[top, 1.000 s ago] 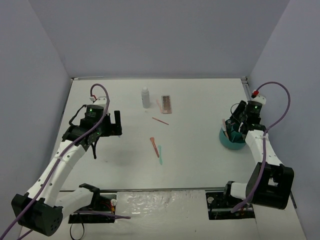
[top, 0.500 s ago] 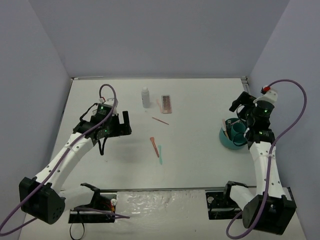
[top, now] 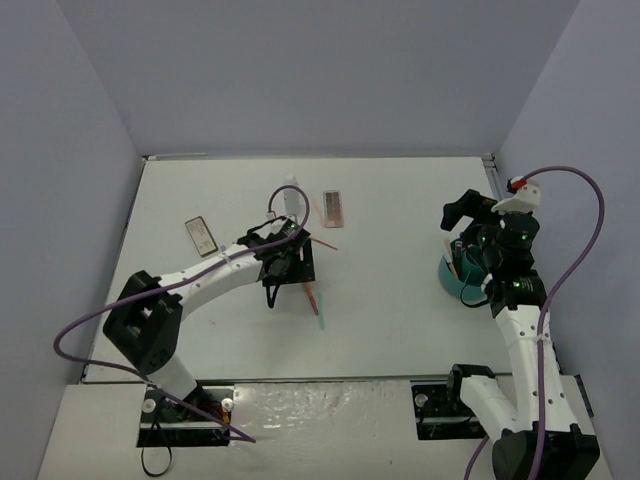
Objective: Organize the makeup
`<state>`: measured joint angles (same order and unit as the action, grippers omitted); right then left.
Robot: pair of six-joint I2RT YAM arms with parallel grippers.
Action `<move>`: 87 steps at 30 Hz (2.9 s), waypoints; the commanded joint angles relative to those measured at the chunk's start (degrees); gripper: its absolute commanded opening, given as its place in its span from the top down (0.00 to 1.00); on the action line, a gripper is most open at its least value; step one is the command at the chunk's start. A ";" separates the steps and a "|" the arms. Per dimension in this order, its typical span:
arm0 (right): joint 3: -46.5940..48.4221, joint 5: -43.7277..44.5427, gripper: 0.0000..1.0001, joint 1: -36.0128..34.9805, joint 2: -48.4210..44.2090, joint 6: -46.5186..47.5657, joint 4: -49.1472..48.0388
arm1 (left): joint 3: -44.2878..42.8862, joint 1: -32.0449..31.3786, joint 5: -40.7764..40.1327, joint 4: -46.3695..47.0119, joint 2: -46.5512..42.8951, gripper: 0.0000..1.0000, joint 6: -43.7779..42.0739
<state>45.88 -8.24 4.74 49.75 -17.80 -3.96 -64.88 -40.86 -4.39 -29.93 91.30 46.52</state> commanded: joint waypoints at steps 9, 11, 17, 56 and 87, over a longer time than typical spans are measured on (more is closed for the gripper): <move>-2.34 7.52 0.00 -6.15 -3.30 4.46 -2.63 | -9.38 -5.74 -6.39 -0.01 11.66 0.49 8.31; -2.46 7.89 0.00 -6.58 -3.43 4.52 -2.63 | -8.52 -5.99 -6.76 -0.38 11.79 0.52 8.93; -2.84 8.07 0.00 -7.31 -3.30 4.61 -2.63 | -4.76 -6.08 -7.19 0.58 10.98 0.65 10.30; -0.81 -26.33 0.13 -22.50 1.57 -5.89 -16.57 | 8.88 -11.41 3.34 44.40 -22.56 1.00 -33.80; -1.38 -14.05 0.63 -39.02 9.21 -6.29 -22.97 | 7.58 -12.88 5.87 51.01 -23.22 1.00 -34.36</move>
<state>43.48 -21.77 -33.53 58.31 -24.43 -23.35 -54.11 -53.56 2.19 13.88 70.08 12.46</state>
